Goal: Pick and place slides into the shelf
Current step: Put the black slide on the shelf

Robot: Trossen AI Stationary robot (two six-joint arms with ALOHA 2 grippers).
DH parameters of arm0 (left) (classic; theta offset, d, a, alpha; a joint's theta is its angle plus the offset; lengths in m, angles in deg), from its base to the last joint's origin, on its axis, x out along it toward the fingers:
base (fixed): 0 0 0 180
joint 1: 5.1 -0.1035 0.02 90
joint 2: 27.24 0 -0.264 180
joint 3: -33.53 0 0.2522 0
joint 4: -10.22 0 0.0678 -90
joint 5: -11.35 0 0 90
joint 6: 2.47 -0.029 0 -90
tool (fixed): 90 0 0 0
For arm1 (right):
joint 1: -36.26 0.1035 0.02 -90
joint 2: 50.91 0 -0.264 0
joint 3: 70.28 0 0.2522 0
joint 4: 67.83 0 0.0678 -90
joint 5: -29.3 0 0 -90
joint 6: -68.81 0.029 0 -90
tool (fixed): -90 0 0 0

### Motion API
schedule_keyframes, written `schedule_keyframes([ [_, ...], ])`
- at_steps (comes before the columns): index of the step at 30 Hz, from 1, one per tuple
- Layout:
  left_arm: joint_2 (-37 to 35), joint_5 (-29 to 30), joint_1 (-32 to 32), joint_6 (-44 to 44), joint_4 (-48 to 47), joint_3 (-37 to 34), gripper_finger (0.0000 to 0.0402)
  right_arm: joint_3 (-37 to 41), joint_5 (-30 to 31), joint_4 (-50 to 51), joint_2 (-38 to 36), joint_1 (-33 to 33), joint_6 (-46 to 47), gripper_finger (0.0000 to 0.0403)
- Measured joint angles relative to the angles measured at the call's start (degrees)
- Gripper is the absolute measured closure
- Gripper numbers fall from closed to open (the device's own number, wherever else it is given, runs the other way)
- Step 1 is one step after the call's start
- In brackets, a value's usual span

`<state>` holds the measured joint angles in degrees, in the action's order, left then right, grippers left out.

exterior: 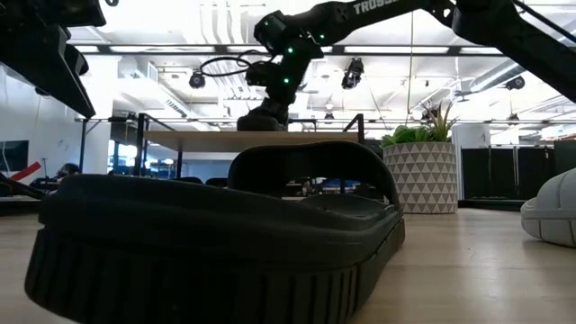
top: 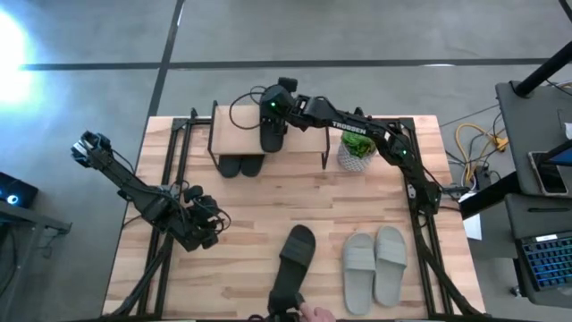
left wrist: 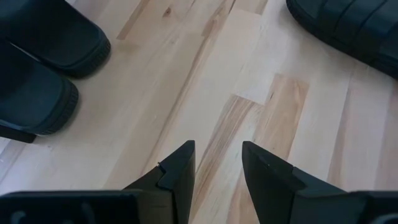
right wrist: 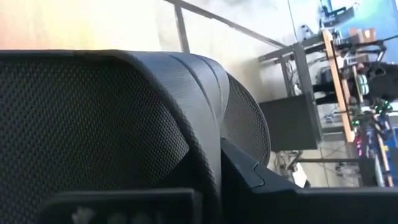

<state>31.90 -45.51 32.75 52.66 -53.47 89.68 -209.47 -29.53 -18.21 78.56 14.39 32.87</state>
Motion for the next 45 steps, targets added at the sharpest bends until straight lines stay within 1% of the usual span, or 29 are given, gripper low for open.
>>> schedule_keyframes([
  [10, -0.02, 0.0, 0.0, 0.0, 0.0, -0.12, 0.0283, 0.13, -1.39, 0.85, 0.0, 0.53, 0.71, 0.03],
  [18, -0.02, 0.0, 0.0, -0.03, -0.02, -0.32, 0.0283, 0.18, -1.06, 0.99, 0.0, 1.53, 4.34, 0.026],
  [24, -0.02, 0.0, 0.0, -0.07, -0.05, -0.44, 0.0283, 0.18, -0.99, 2.75, -0.12, 3.87, 4.11, 0.0225],
  [26, -0.02, 0.0, 0.0, -0.38, -0.05, -0.44, 0.0283, 0.18, 1.37, 3.01, -0.22, 4.8, 2.11, 0.0216],
  [28, -0.02, 0.0, 0.0, -1.1, -0.05, -0.36, 0.0283, 0.18, 6.43, 3.63, -0.46, 5.64, 0.25, 0.0209],
  [30, -0.02, 0.02, 0.01, -1.51, -0.03, -0.31, 0.0283, 0.18, 9.81, 6.61, -1.29, 6.53, 0.84, 0.0206],
  [33, -0.02, 0.02, 0.01, -1.51, -0.02, -0.33, 0.0283, 0.2, 10.53, 11.82, -3.62, 8.44, 7.26, 0.0205],
  [36, -0.02, 0.02, 0.02, -1.53, -0.01, -0.28, 0.0283, 0.18, 12.12, 18.08, -6.3, 12.19, 15.58, 0.0204],
  [38, -0.02, 0.05, 0.0, -1.53, 0.0, -0.24, 0.0283, 0.18, 13.79, 23.36, -8.46, 15.88, 24.43, 0.0204],
  [41, -0.02, 0.04, 0.01, -1.55, -0.02, -0.35, 0.0283, 0.18, 14.56, 32.64, -11.88, 22.38, 38.08, 0.0204],
  [45, -0.02, 0.05, 0.0, -2.06, -0.01, -0.25, 0.0283, 0.53, 13.43, 41.91, -13.12, 31.95, 56.03, 0.0204],
])
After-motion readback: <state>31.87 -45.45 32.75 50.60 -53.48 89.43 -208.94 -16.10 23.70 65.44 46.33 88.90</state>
